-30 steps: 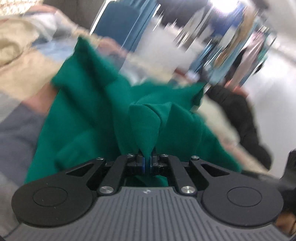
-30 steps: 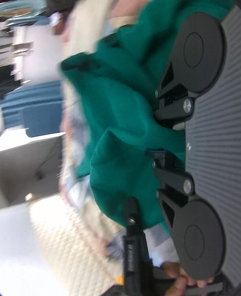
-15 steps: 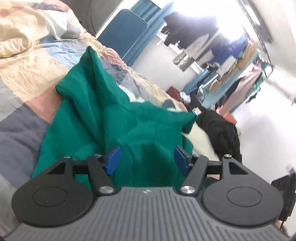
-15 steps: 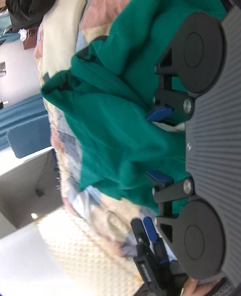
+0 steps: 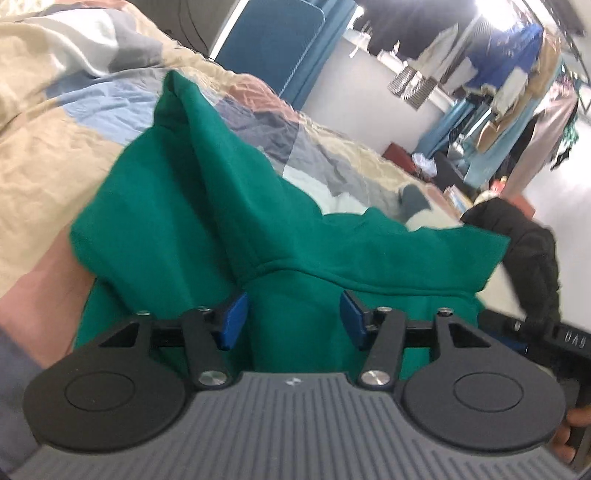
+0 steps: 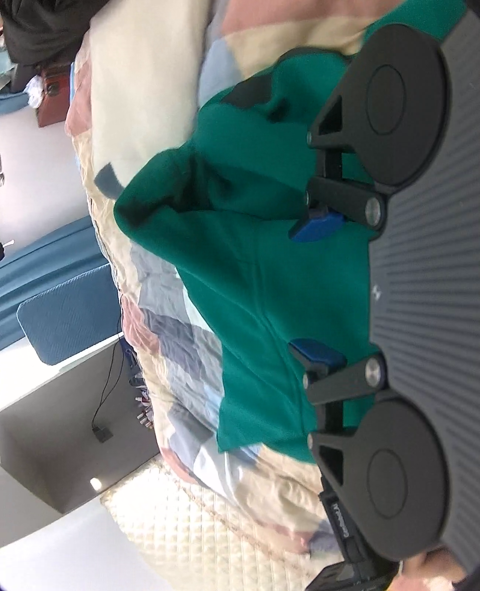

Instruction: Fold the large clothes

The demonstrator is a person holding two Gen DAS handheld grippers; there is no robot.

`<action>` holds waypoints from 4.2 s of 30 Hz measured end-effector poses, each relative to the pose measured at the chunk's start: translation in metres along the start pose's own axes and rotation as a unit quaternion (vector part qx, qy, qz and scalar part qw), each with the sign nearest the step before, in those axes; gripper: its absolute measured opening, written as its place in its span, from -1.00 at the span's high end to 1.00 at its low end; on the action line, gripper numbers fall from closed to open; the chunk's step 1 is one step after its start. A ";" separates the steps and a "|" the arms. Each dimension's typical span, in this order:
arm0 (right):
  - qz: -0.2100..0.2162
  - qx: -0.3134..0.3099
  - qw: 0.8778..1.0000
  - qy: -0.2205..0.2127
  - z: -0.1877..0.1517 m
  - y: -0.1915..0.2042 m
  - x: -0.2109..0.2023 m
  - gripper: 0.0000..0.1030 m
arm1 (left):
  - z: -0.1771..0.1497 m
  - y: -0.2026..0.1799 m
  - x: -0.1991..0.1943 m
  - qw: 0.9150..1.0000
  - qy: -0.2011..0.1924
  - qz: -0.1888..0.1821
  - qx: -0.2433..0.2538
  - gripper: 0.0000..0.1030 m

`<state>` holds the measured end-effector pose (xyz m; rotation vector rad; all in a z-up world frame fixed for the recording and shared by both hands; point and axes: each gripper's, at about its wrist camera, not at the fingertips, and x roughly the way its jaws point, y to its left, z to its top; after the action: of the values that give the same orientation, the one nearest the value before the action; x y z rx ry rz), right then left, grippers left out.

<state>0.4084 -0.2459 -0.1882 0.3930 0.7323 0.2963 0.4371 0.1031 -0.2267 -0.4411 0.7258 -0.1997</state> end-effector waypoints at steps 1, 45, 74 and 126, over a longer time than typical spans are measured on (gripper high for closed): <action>0.007 0.002 1.000 -0.002 0.000 -0.002 0.007 -0.20 | 0.000 0.000 0.008 1.000 0.001 0.004 0.009 -0.05; 0.008 -0.094 0.993 -0.073 -0.013 0.027 -0.005 0.89 | 0.002 0.004 -0.028 0.997 -0.073 0.014 0.012 0.00; 0.015 -0.097 0.992 0.082 -0.085 0.057 -0.061 0.89 | -0.083 -0.017 -0.109 0.998 0.028 0.044 0.038 0.00; 0.070 -0.142 0.969 0.187 -0.053 -0.072 -0.132 0.78 | -0.090 0.027 -0.169 0.983 0.155 0.049 -0.085 0.87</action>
<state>0.2869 -0.3494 -0.1786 0.1142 1.0172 0.6121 0.2526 0.1536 -0.1979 -0.5423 1.0746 -0.1139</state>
